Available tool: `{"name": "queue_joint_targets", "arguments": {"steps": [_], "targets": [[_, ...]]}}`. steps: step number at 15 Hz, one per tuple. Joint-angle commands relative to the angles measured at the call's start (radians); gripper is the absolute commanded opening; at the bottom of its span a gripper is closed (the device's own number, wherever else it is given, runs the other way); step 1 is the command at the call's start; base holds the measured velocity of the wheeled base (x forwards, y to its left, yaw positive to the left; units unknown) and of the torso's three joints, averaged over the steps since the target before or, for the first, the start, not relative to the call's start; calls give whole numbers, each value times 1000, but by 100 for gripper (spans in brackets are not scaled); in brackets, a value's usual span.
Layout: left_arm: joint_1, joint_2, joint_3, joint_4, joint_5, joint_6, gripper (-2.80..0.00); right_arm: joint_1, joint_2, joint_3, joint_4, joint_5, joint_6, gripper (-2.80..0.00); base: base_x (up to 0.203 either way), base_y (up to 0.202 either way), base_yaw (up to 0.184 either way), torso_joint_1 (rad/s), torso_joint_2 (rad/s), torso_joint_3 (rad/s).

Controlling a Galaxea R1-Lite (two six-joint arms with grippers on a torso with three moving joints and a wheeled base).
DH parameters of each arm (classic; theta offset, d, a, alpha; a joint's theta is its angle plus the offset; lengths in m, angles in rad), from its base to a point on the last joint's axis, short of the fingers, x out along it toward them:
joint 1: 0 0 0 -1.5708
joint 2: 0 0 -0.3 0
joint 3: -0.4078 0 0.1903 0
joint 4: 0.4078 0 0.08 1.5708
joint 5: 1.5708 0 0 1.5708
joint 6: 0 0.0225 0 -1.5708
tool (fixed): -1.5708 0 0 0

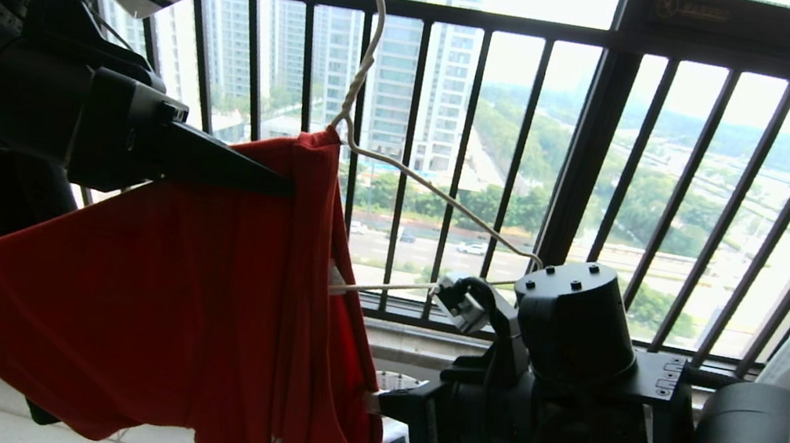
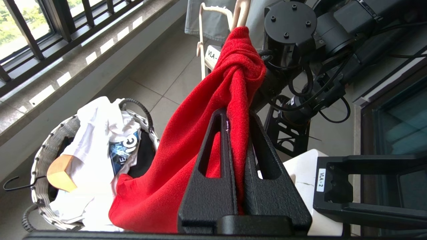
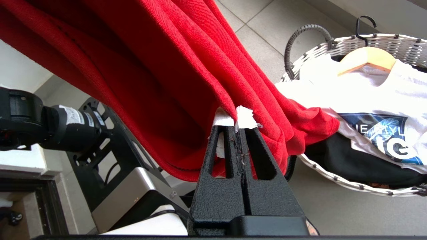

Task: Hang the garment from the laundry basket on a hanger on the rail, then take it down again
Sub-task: Hang the clothes on the clothes rack

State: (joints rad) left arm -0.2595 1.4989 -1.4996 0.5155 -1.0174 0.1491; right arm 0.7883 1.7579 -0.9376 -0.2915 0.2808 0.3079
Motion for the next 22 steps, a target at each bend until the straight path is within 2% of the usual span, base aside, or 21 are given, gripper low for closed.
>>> {"name": "queue_joint_targets", "arguments": {"steps": [1, 6, 10, 12, 14, 17, 22], "targets": [[2, 1, -1, 3, -6, 0, -280, -4, -21, 19, -3, -28, 8, -280, 0, 0, 0, 0, 0, 0], [8, -1, -2, 3, -6, 0, -280, -107, -107, 72, -3, -42, 17, -280, 0, 0, 0, 0, 0, 0], [8, -3, -19, 3, -6, -53, -280, -168, -143, 92, -3, -42, 54, -280, 0, 0, 0, 0, 0, 0], [8, -14, -19, 3, -7, -58, -280, -206, -143, 91, -3, -39, 57, -280, 0, 0, 0, 0, 0, 0], [6, -33, -20, 3, -9, -91, -280, -236, -140, 87, -3, -35, 56, -280, 0, 0, 0, 0, 0, 0], [6, -50, -18, 4, -64, -99, -280, -270, -130, 70, -3, -34, 54, -280, 0, 0, 0, 0, 0, 0], [8, -48, -19, 3, -64, -106, -280, -315, -124, 46, -3, 3, 57, -280, 0, 0, 0, 0, 0, 0]]}}
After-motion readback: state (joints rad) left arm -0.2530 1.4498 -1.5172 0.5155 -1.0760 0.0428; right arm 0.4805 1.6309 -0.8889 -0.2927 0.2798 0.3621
